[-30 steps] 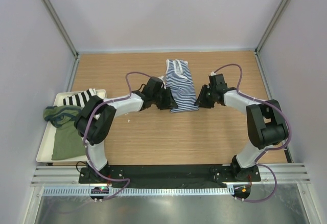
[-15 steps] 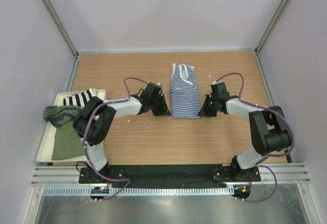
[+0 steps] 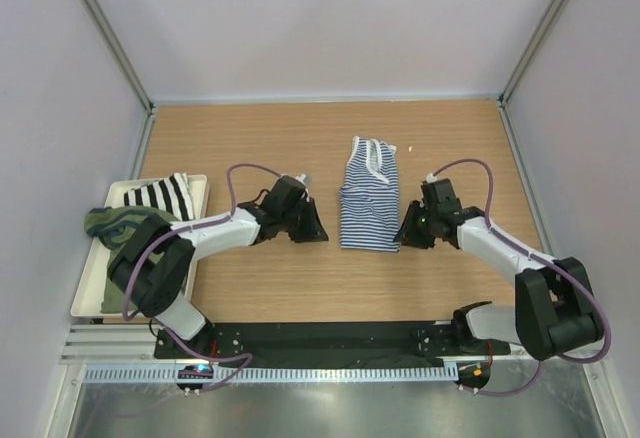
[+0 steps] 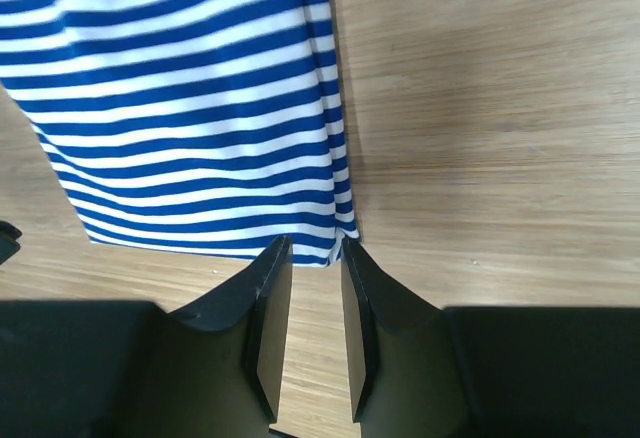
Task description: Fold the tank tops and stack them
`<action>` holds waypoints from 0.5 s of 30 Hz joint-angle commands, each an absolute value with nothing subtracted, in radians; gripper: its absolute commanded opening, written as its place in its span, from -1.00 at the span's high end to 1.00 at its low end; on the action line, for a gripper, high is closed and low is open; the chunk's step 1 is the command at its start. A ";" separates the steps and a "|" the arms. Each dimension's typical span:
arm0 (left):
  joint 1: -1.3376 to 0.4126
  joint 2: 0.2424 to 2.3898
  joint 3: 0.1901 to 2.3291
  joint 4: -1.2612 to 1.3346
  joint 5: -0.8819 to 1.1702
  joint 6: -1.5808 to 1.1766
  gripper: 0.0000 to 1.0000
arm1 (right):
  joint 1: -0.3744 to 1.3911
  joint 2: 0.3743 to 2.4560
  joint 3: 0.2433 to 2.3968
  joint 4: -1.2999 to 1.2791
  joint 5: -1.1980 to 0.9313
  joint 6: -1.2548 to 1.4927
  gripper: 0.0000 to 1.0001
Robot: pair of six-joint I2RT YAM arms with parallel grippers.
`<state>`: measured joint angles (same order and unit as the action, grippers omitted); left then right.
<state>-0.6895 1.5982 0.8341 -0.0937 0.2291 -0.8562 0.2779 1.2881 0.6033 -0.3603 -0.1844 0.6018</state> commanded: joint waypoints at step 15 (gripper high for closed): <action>-0.778 1.700 0.902 0.104 0.244 -0.905 0.05 | 0.299 1.529 0.836 0.196 -0.609 0.758 0.32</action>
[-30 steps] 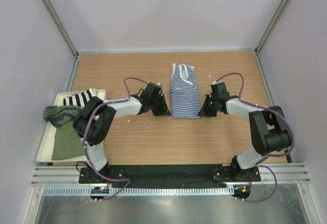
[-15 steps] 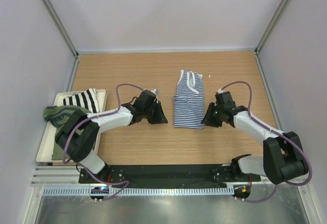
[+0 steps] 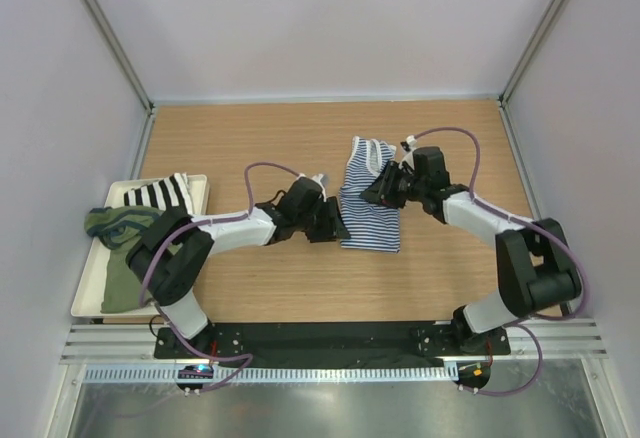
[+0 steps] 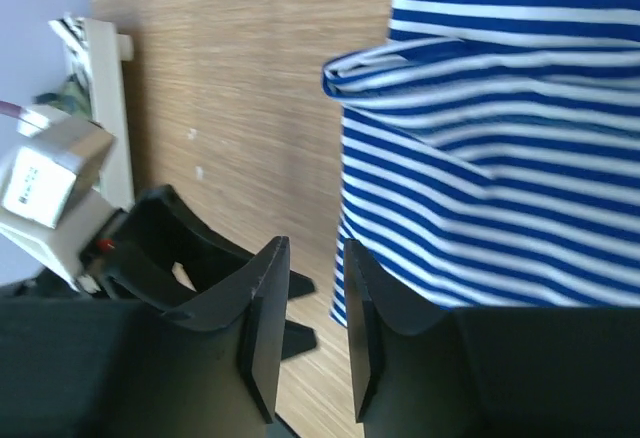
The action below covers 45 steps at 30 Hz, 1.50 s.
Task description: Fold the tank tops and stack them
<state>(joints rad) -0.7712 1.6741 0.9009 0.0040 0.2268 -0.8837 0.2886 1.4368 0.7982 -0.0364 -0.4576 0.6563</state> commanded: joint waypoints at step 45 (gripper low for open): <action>-0.831 1.617 0.871 -0.057 0.100 -0.881 -0.03 | 0.202 1.283 0.721 -0.310 -0.247 0.620 -0.87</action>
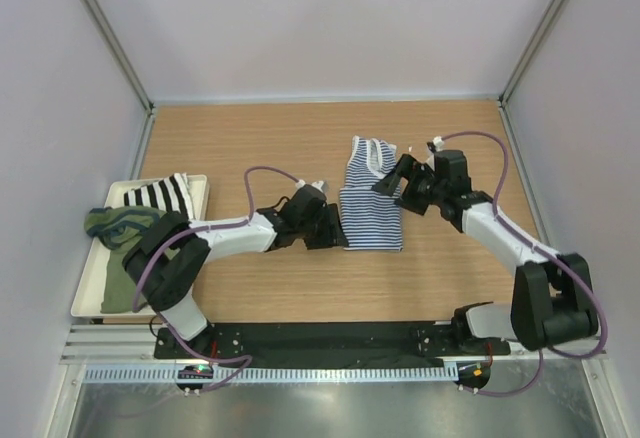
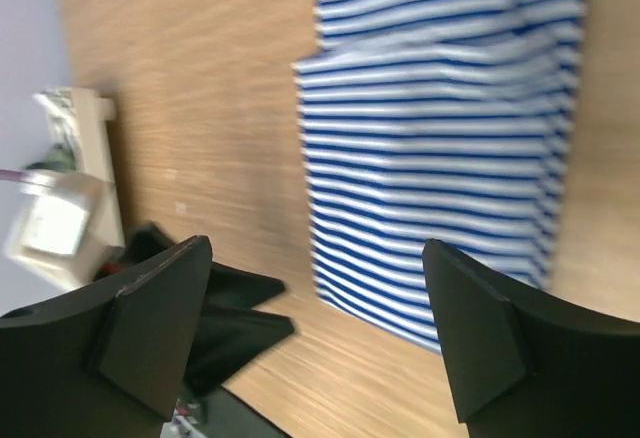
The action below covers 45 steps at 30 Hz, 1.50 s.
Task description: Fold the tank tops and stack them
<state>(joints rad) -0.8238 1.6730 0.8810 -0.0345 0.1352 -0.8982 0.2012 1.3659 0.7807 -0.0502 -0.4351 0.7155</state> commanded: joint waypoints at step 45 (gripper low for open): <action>-0.913 1.540 0.922 -0.169 0.124 -0.922 1.00 | 0.236 1.003 0.618 -0.578 -0.357 0.578 0.98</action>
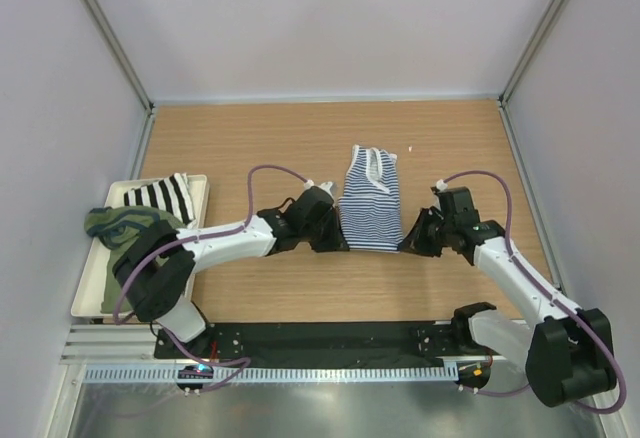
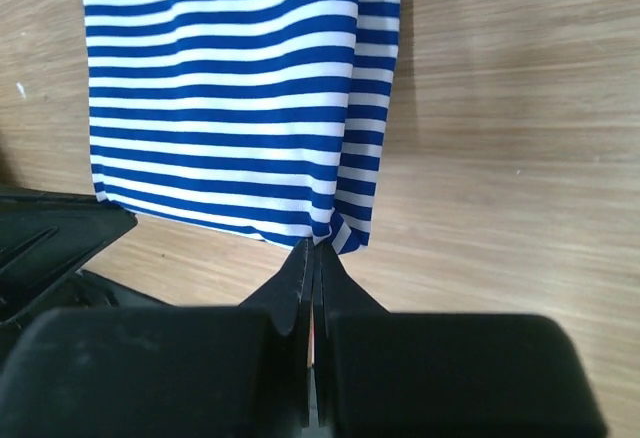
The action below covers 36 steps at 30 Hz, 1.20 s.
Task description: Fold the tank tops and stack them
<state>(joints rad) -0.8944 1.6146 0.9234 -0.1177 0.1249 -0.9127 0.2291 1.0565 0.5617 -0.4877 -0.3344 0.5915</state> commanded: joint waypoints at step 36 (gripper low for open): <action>-1.246 1.388 0.985 -0.192 -0.003 -1.149 1.00 | 0.238 0.758 0.833 -0.827 -0.304 0.584 0.98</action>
